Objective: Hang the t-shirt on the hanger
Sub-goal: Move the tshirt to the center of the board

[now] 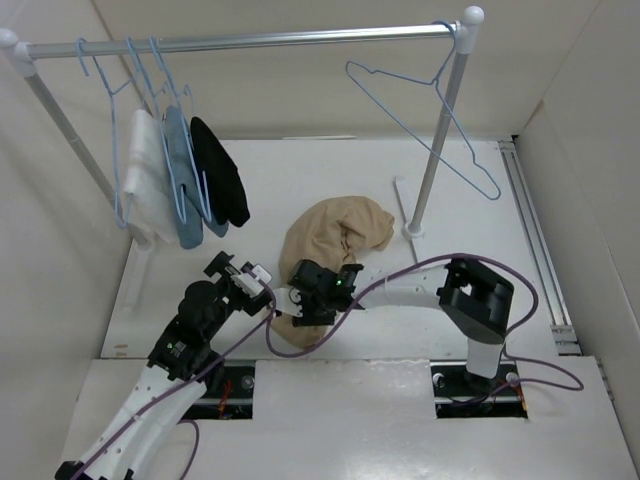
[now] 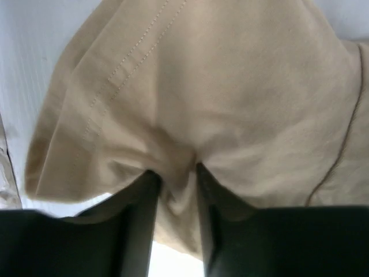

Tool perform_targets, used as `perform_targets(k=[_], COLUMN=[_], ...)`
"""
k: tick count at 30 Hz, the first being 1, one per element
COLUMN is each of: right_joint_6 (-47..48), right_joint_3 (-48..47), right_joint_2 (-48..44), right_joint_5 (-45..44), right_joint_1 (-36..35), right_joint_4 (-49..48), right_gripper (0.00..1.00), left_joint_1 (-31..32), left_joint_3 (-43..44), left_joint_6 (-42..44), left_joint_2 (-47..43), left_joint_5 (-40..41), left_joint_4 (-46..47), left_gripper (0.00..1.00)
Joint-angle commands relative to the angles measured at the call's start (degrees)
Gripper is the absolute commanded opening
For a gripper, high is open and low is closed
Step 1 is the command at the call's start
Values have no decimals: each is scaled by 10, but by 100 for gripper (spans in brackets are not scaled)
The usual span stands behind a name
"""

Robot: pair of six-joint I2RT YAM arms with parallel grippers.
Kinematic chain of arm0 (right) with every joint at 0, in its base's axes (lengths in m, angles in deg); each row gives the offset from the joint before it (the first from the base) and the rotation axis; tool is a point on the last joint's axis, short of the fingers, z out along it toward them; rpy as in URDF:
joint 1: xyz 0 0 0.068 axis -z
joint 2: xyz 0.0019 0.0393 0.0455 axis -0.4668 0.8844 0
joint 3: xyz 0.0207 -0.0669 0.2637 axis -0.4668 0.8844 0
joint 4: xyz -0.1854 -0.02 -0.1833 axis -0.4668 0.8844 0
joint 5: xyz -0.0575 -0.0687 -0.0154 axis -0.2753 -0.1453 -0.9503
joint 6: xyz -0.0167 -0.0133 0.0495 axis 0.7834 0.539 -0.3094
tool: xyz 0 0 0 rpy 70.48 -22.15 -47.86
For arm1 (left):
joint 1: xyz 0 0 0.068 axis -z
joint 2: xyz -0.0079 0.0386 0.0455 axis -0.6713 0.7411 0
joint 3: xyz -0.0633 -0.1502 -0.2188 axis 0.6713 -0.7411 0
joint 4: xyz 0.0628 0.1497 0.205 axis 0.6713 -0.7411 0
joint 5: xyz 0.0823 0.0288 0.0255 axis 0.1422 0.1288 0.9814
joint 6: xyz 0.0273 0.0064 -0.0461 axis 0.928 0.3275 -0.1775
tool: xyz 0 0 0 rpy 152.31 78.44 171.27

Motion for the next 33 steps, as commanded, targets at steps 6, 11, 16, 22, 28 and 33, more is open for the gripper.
perform_targets(k=[6, 11, 16, 22, 28, 33], right_joint_6=[-30, -130, -162, -218, -256, -256], right_joint_3=[17, -27, -186, -341, -432, -605], right_joint_2=[-62, -132, -44, 53, 95, 159], right_joint_5=[51, 198, 165, -5, -92, -184], right_joint_1=[34, 141, 183, 238, 260, 245], right_joint_4=[-12, -72, -35, -12, -77, -70], right_gripper=[0, 0, 0, 0, 0, 0], left_joint_1=[2, 2, 2, 2, 2, 2], left_joint_3=[2, 2, 7, 18, 13, 13], left_joint_6=[-19, -9, -14, -20, -8, -1], left_joint_2=[-9, -9, 3, 19, 13, 24], left_joint_5=[2, 2, 10, 21, 10, 5], left_joint_4=[15, 15, 39, 28, 28, 49], left_gripper=[99, 99, 99, 99, 99, 99])
